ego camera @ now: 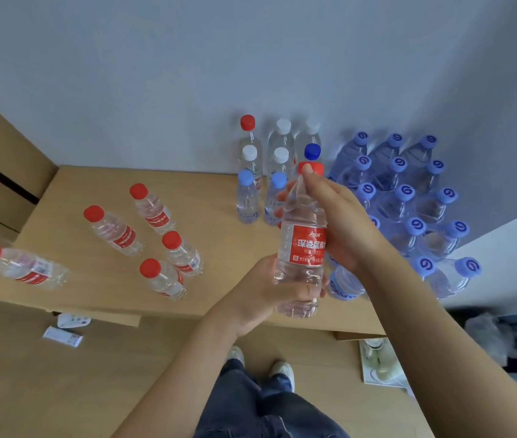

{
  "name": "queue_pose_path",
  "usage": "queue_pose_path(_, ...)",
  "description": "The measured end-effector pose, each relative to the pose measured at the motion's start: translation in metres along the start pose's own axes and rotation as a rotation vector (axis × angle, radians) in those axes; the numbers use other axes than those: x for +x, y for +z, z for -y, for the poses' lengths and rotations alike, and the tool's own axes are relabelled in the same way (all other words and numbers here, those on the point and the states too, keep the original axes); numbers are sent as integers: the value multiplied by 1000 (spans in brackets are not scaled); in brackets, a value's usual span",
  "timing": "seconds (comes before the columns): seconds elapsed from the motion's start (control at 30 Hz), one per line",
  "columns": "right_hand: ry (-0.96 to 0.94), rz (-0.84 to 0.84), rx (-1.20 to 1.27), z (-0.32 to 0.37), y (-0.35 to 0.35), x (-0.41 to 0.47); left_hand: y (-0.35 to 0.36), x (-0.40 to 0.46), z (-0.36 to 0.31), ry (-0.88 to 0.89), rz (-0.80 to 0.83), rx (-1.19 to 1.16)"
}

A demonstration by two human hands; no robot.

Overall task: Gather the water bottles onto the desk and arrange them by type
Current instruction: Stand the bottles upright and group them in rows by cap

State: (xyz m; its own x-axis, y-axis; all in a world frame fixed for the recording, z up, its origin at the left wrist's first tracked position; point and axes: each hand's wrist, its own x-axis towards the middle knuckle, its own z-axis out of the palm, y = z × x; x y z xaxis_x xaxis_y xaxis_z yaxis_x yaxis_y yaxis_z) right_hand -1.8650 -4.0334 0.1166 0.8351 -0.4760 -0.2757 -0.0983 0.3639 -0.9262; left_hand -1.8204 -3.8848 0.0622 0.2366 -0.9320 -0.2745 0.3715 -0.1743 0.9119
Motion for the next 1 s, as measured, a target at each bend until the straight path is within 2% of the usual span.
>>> queue_pose_path(0.27, 33, 51, 1, -2, 1, -4, -8, -2, 7, -70, 165, -175)
queue_pose_path(0.33, 25, -6, -29, -4, 2, -3, -9, 0, 10, -69, 133, -175)
queue_pose_path(0.43, 1, -119, -88, -8, 1, 2, -9, 2, 12, -60, -26, -51)
queue_pose_path(0.53, 11, -179, -130, -12, -2, 6, -9, 6, 13, -76, -53, 24)
queue_pose_path(0.73, 37, -156, -119, -18, -9, 11, -14, 11, 18, -123, -24, 56)
queue_pose_path(1.0, 34, -138, -218, -43, -24, 19, -30, 35, 44, -215, -109, 244)
